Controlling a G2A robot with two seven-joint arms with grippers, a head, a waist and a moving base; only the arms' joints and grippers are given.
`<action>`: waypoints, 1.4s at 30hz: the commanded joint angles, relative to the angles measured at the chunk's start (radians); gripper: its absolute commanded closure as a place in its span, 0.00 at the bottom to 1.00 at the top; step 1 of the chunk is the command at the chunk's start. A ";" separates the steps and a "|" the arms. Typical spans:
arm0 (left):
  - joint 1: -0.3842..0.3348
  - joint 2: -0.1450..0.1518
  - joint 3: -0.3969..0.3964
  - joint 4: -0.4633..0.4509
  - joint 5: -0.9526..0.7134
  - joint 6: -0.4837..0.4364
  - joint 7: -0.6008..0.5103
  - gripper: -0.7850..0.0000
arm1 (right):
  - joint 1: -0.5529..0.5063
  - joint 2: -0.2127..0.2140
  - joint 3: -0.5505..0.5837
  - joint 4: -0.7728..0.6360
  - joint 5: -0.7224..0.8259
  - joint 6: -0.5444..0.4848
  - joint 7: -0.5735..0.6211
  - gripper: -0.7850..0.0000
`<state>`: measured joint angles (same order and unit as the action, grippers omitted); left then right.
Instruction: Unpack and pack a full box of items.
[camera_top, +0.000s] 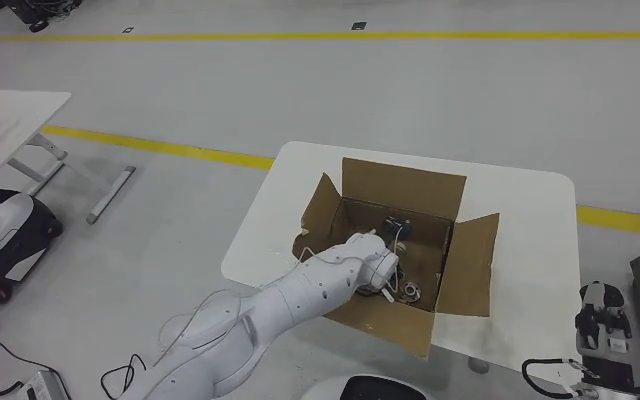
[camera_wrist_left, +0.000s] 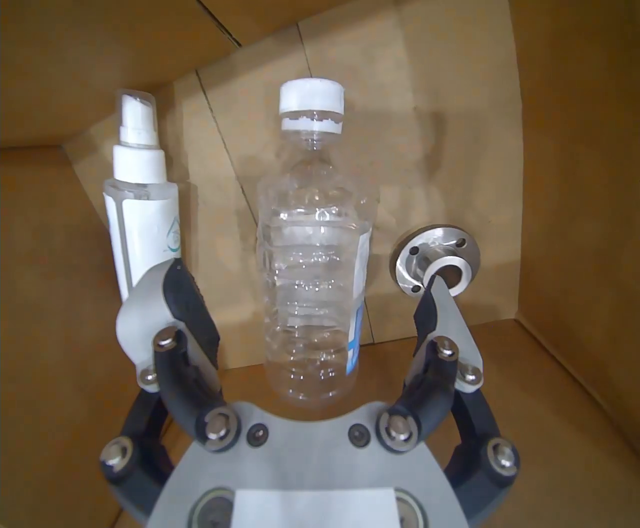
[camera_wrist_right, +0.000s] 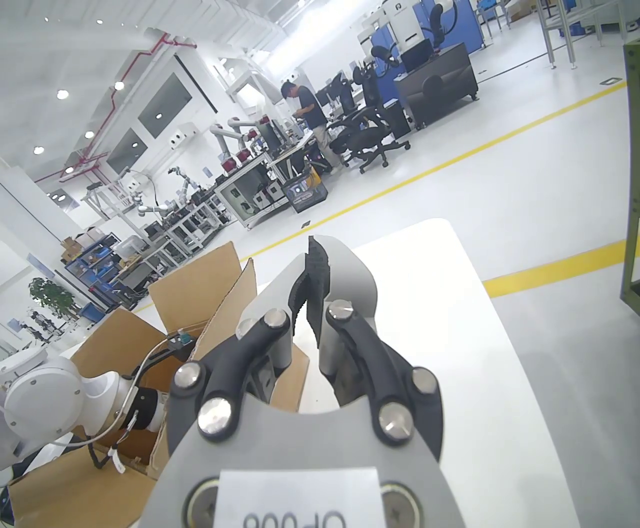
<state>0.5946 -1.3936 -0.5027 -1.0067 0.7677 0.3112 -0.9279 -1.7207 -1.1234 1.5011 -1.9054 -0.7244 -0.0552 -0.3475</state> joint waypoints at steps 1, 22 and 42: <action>-0.009 -0.013 0.007 0.034 0.001 -0.004 0.005 0.00 | 0.000 0.000 0.000 0.000 0.000 0.000 0.000 1.00; -0.053 -0.110 -0.009 0.240 -0.067 -0.067 0.029 1.00 | 0.000 0.000 0.000 0.000 0.000 0.000 0.000 1.00; 0.087 0.035 -0.306 -0.197 0.055 -0.061 -0.104 1.00 | -0.045 0.011 0.025 -0.129 0.088 -0.188 0.379 0.00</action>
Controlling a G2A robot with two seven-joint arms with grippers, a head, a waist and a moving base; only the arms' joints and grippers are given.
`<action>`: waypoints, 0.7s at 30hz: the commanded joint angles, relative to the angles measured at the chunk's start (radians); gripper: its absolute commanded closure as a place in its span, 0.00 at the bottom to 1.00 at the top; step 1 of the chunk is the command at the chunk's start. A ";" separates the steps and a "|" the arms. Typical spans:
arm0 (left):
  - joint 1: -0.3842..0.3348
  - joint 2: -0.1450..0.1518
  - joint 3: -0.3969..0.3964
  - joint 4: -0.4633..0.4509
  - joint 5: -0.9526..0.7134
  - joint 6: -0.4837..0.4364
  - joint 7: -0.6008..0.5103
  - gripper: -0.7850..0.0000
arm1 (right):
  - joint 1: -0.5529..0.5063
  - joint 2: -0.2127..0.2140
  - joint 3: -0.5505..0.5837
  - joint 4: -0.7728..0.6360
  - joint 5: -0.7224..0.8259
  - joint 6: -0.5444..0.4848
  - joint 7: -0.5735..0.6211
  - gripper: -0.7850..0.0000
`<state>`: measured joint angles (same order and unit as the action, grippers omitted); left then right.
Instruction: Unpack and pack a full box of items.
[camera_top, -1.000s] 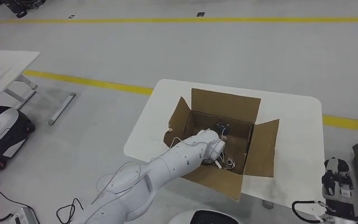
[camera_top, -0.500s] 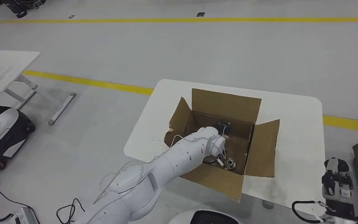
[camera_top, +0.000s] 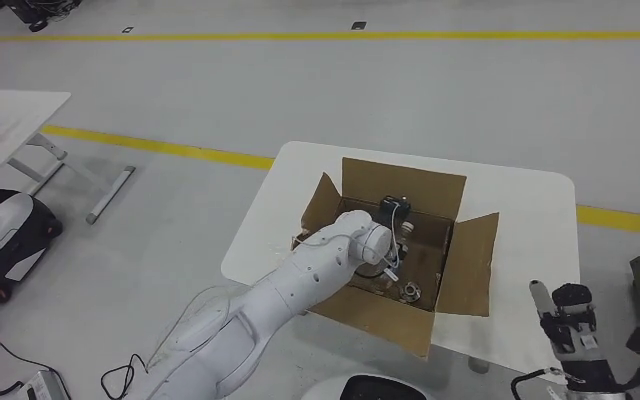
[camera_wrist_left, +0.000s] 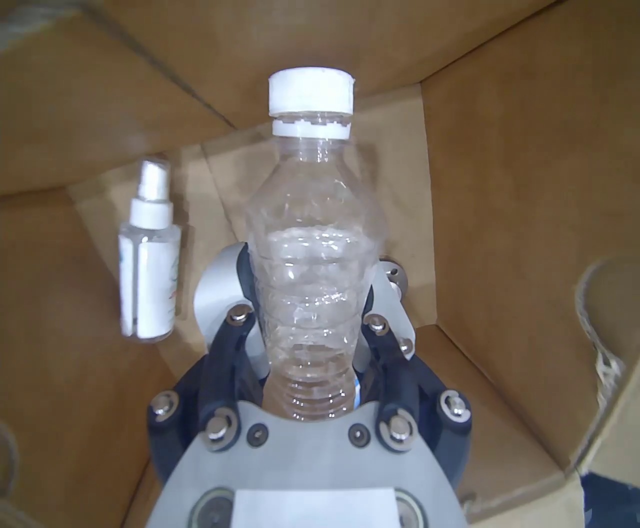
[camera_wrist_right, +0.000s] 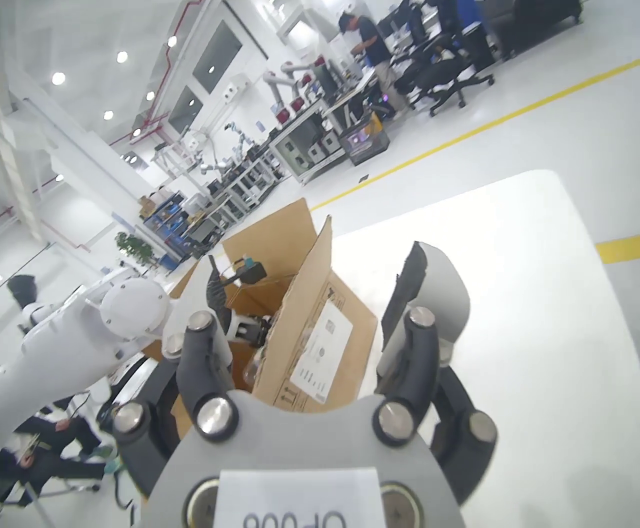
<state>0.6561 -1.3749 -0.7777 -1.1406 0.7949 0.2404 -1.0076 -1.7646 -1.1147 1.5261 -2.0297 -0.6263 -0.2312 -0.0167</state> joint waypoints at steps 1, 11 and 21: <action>0.048 0.029 -0.060 -0.113 0.046 0.016 -0.041 1.00 | -0.001 0.004 -0.002 -0.007 -0.030 -0.027 0.084 0.00; 0.225 0.096 -0.255 -0.376 0.118 0.009 -0.057 1.00 | 0.043 -0.003 -0.097 0.060 -0.083 0.004 0.173 0.42; 0.268 0.108 -0.293 -0.476 0.140 0.001 -0.097 1.00 | 0.096 -0.012 -0.127 0.113 0.019 0.020 0.222 1.00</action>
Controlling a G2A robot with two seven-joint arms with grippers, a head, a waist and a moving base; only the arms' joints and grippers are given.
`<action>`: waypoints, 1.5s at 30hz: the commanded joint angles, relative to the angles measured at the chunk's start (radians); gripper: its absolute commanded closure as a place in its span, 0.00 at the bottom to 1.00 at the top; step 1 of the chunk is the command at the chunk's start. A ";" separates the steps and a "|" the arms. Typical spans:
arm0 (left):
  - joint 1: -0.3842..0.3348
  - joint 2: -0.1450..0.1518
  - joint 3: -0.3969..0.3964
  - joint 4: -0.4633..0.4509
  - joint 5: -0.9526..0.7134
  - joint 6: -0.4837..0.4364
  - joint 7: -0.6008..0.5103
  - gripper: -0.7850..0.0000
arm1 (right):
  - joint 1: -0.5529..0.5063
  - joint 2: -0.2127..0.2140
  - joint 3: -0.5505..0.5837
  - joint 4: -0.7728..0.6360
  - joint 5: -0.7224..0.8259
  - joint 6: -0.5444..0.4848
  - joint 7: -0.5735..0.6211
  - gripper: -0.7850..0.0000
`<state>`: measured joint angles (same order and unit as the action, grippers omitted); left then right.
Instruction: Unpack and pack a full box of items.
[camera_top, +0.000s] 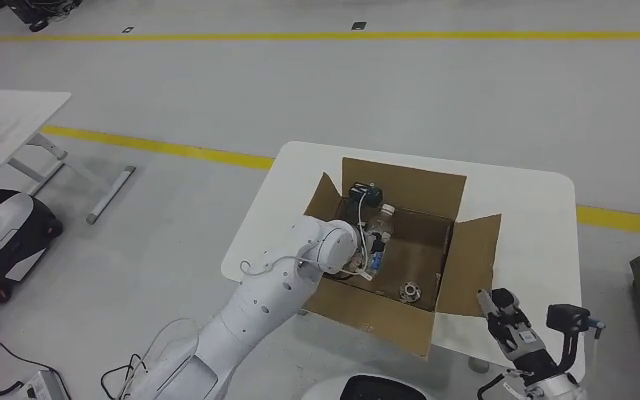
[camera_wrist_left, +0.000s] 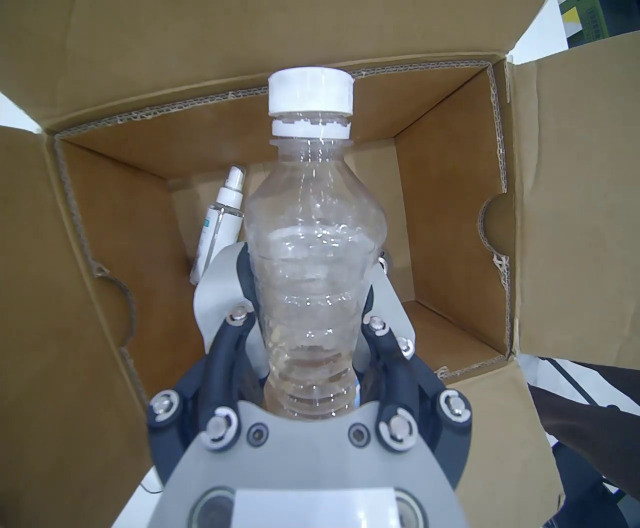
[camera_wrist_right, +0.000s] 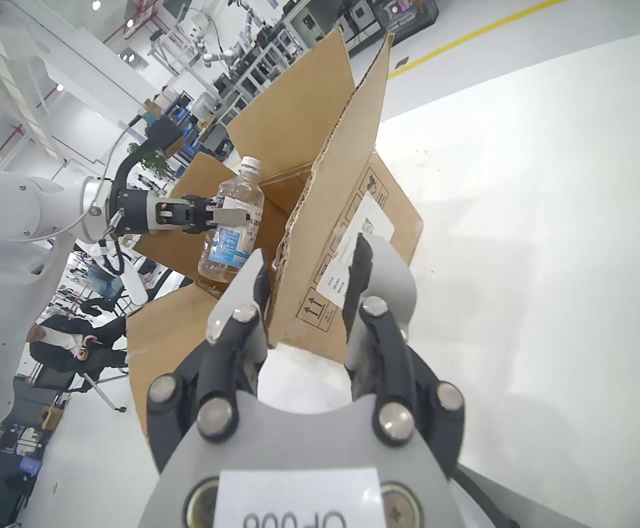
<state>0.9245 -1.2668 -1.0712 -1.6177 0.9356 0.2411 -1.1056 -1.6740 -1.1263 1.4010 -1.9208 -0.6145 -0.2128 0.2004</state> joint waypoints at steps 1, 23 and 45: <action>0.000 0.000 0.000 0.001 -0.001 0.000 0.001 1.00 | 0.010 -0.001 -0.004 0.009 0.006 0.001 0.009 1.00; 0.026 0.015 -0.069 -0.122 0.012 -0.035 -0.050 1.00 | 0.009 0.001 0.067 -0.012 0.063 0.042 0.033 1.00; 0.084 0.052 -0.272 -0.348 -0.012 -0.046 -0.246 1.00 | -0.015 0.011 0.145 -0.049 0.064 0.014 0.116 1.00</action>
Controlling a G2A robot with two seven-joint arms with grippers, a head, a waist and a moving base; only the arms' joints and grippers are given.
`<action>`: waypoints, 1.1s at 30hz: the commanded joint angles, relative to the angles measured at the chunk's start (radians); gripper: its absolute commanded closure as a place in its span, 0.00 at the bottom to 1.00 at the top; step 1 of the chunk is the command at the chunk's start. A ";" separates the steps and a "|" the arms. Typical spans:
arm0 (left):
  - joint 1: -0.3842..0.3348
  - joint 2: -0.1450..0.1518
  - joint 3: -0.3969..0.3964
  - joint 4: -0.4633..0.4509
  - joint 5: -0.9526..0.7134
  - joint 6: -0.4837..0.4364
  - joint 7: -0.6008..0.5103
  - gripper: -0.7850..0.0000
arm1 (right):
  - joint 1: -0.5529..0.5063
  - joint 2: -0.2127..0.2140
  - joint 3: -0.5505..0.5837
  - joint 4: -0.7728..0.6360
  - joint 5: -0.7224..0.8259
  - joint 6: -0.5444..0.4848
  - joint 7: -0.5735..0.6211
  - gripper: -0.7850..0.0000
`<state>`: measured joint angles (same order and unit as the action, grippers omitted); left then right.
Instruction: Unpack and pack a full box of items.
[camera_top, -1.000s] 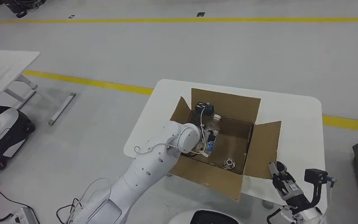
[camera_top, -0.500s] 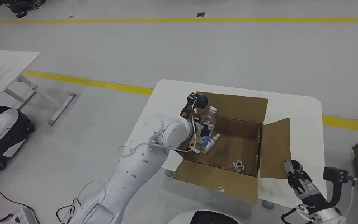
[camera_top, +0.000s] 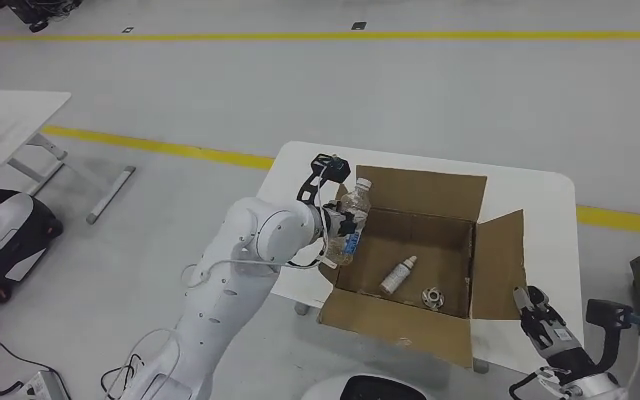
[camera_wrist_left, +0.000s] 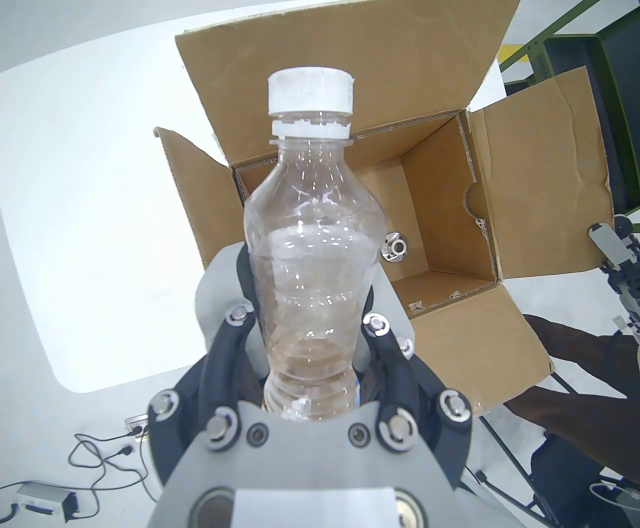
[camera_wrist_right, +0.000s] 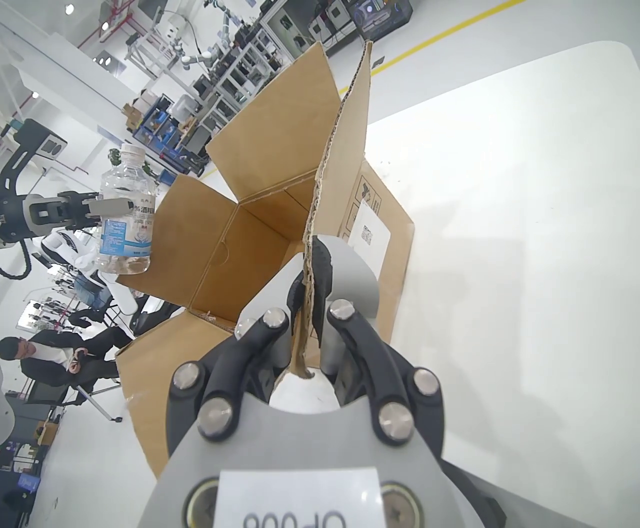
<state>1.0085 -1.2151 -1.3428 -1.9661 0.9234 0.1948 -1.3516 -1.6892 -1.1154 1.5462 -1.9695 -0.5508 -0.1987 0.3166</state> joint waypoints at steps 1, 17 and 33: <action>0.000 0.000 0.000 0.000 0.000 0.000 0.000 1.00 | 0.000 0.000 0.000 0.000 0.000 0.000 0.000 1.00; 0.033 0.020 -0.109 -0.088 -0.016 -0.058 -0.015 1.00 | -0.003 -0.004 -0.009 0.005 0.002 0.007 -0.019 1.00; 0.095 0.062 -0.191 0.050 0.388 -0.111 -0.169 1.00 | -0.016 -0.005 0.007 0.021 0.001 0.004 -0.028 1.00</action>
<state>1.0968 -1.1531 -1.5455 -1.9280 1.3036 0.0840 -1.5166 -1.7040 -1.1207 1.5500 -1.9528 -0.5496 -0.1954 0.2902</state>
